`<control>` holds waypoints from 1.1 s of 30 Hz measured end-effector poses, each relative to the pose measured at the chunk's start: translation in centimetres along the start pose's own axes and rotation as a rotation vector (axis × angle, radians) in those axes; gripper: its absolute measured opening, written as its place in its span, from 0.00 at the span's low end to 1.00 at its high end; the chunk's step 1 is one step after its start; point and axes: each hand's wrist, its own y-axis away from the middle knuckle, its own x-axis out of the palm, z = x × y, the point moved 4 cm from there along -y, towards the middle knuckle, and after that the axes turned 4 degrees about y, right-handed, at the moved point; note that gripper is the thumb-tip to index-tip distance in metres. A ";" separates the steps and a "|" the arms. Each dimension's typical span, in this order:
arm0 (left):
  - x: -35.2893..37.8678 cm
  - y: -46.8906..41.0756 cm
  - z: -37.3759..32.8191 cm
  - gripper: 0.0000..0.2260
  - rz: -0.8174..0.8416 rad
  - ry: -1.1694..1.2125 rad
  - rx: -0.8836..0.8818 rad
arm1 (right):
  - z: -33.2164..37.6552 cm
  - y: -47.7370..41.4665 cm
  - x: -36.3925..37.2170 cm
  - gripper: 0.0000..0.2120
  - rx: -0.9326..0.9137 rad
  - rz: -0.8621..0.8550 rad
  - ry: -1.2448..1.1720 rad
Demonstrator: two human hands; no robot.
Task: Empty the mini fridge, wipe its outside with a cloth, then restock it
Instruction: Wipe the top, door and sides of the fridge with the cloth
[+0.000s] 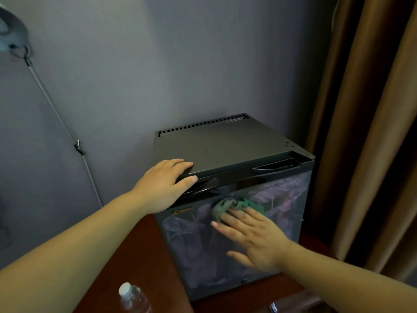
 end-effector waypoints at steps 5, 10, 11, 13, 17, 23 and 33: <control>0.1 -0.1 0.1 0.29 -0.019 -0.022 0.010 | -0.8 -0.5 -0.9 0.37 0.093 -0.006 0.015; 0.1 0.0 0.0 0.30 -0.020 -0.027 0.012 | 1.2 -0.2 0.6 0.34 -0.069 0.133 0.096; 0.1 0.0 0.1 0.30 -0.021 -0.027 0.013 | 0.8 -0.2 0.4 0.34 -0.078 0.123 0.112; 0.2 0.0 0.1 0.30 -0.024 -0.026 0.013 | -0.2 -0.2 -0.4 0.35 -0.025 0.091 0.108; 0.2 -0.1 0.0 0.30 -0.030 -0.037 0.021 | -0.3 -0.6 -1.2 0.37 0.080 0.069 0.086; 0.3 0.0 0.1 0.32 -0.021 -0.040 0.032 | 3.6 -3.6 -1.0 0.37 -0.014 0.059 0.066; 0.3 0.0 0.2 0.32 -0.022 -0.048 0.036 | 0.7 -1.2 -1.7 0.37 0.066 0.099 0.077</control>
